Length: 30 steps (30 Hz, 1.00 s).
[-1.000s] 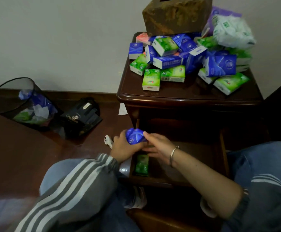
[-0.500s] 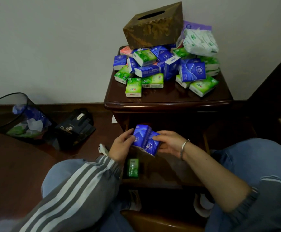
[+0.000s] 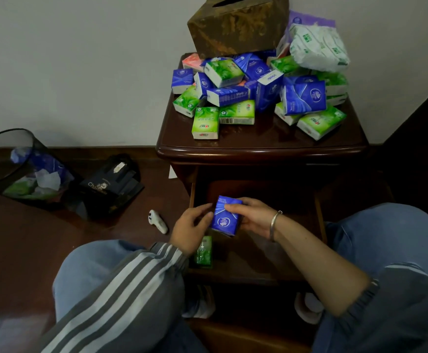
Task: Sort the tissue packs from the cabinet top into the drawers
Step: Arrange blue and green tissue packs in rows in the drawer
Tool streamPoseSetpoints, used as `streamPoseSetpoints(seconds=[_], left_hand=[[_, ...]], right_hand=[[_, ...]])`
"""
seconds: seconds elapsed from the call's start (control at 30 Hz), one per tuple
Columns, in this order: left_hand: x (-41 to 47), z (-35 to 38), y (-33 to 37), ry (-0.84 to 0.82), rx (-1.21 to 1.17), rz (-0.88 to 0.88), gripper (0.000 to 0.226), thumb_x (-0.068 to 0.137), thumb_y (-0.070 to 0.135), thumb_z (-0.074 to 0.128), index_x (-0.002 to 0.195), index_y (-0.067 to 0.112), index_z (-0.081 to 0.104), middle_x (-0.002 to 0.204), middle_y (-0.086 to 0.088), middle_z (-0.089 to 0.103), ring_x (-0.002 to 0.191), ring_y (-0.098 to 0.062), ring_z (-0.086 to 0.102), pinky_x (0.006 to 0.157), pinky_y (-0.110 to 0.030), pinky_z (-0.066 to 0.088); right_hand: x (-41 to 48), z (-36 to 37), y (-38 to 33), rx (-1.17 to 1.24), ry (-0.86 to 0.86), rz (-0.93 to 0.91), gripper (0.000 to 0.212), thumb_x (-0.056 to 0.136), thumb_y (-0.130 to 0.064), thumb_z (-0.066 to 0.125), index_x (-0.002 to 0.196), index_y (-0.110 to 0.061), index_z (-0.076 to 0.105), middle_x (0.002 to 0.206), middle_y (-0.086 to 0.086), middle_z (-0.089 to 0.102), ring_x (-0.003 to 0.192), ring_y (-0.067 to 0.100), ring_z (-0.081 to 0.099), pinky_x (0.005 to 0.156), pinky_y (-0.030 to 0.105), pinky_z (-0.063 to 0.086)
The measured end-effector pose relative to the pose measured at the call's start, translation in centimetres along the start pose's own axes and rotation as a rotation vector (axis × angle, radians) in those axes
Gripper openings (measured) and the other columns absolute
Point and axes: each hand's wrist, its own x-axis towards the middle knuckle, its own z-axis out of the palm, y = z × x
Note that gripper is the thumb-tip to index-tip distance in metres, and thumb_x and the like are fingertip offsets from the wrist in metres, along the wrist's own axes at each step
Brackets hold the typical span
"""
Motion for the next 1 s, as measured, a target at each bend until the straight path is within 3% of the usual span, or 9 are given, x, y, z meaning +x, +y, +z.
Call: streamPoseSetpoints(seconds=[0.1, 0.23, 0.33, 0.43, 0.53, 0.67, 0.8, 0.9, 1.0], left_hand=[[1.4, -0.9, -2.8, 0.053, 0.06, -0.237, 0.034, 0.095, 0.02, 0.053, 0.128, 0.01, 0.058, 0.126, -0.01, 0.061, 0.116, -0.021, 0.056, 0.087, -0.016, 0.036], [2.4, -1.5, -6.0, -0.011, 0.151, -0.463, 0.043, 0.097, 0.02, 0.047, 0.137, 0.006, 0.048, 0.139, -0.015, 0.051, 0.128, -0.03, 0.047, 0.1, -0.03, 0.036], [2.5, -0.6, -7.3, -0.101, 0.088, -0.525, 0.03, 0.097, 0.015, 0.044, 0.118, 0.001, 0.06, 0.119, -0.02, 0.06, 0.115, -0.03, 0.054, 0.099, -0.035, 0.041], [2.4, 0.0, -7.7, -0.124, 0.035, -0.532, 0.031, 0.098, 0.024, 0.044, 0.086, 0.004, 0.064, 0.081, -0.018, 0.058, 0.08, -0.023, 0.054, 0.073, -0.032, 0.045], [2.4, 0.0, -8.2, -0.113, 0.005, -0.51, 0.036, 0.097, 0.026, 0.048, 0.089, -0.003, 0.068, 0.09, -0.031, 0.065, 0.073, -0.019, 0.052, 0.069, -0.034, 0.044], [2.5, 0.2, -8.8, -0.089, -0.044, -0.471, 0.03, 0.096, 0.022, 0.051, 0.098, -0.002, 0.07, 0.095, -0.031, 0.066, 0.079, -0.026, 0.058, 0.084, -0.047, 0.052], [2.6, 0.3, -9.1, -0.082, -0.045, -0.452, 0.025, 0.095, 0.02, 0.052, 0.089, 0.004, 0.07, 0.083, -0.025, 0.065, 0.079, -0.028, 0.062, 0.083, -0.049, 0.053], [2.6, 0.2, -9.1, -0.082, -0.042, -0.449, 0.026, 0.095, 0.019, 0.053, 0.099, 0.003, 0.072, 0.094, -0.028, 0.068, 0.095, -0.039, 0.064, 0.082, -0.042, 0.052], [2.6, 0.3, -9.1, -0.071, -0.02, -0.431, 0.027, 0.095, 0.02, 0.053, 0.098, 0.001, 0.072, 0.092, -0.028, 0.067, 0.084, -0.035, 0.064, 0.078, -0.041, 0.052]], right_hand=[[0.8, -0.5, 0.9, -0.027, 0.054, 0.044, 0.009, 0.085, -0.007, 0.064, 0.087, -0.014, 0.059, 0.082, 0.004, 0.066, 0.064, 0.008, 0.066, 0.053, 0.019, 0.055], [2.6, -0.9, 2.7, -0.005, 0.185, 0.054, 0.014, 0.084, -0.003, 0.064, 0.094, -0.01, 0.058, 0.079, 0.004, 0.063, 0.068, 0.012, 0.061, 0.047, 0.018, 0.053], [4.9, -0.2, 4.1, 0.078, 0.253, 0.031, 0.03, 0.082, -0.001, 0.066, 0.109, -0.006, 0.056, 0.083, 0.004, 0.063, 0.071, 0.014, 0.06, 0.063, 0.027, 0.053], [7.5, 1.2, 5.2, 0.052, 0.302, -0.005, 0.038, 0.08, 0.0, 0.068, 0.116, 0.002, 0.054, 0.091, 0.008, 0.063, 0.079, 0.02, 0.061, 0.078, 0.036, 0.052], [9.6, 2.0, 5.8, -0.041, 0.311, -0.028, 0.044, 0.079, -0.003, 0.07, 0.12, 0.002, 0.055, 0.109, 0.018, 0.063, 0.095, 0.026, 0.059, 0.096, 0.044, 0.049], [11.1, 2.1, 6.5, -0.321, 0.171, 0.027, 0.047, 0.085, -0.018, 0.067, 0.128, -0.005, 0.052, 0.127, 0.019, 0.058, 0.108, 0.027, 0.06, 0.095, 0.036, 0.047], [11.8, 1.9, 6.5, -0.792, 0.155, 0.048, 0.073, 0.083, -0.042, 0.066, 0.145, -0.018, 0.033, 0.15, 0.012, 0.026, 0.135, 0.029, 0.034, 0.112, 0.036, 0.031], [11.6, 2.7, 5.7, -0.603, 0.265, 0.045, 0.077, 0.084, -0.04, 0.065, 0.146, -0.013, 0.029, 0.15, 0.013, 0.03, 0.135, 0.03, 0.036, 0.111, 0.04, 0.033], [10.7, 3.4, 5.6, -0.208, 0.312, 0.152, 0.052, 0.093, -0.041, 0.051, 0.133, -0.009, 0.044, 0.138, 0.011, 0.05, 0.124, 0.029, 0.049, 0.103, 0.043, 0.041]])
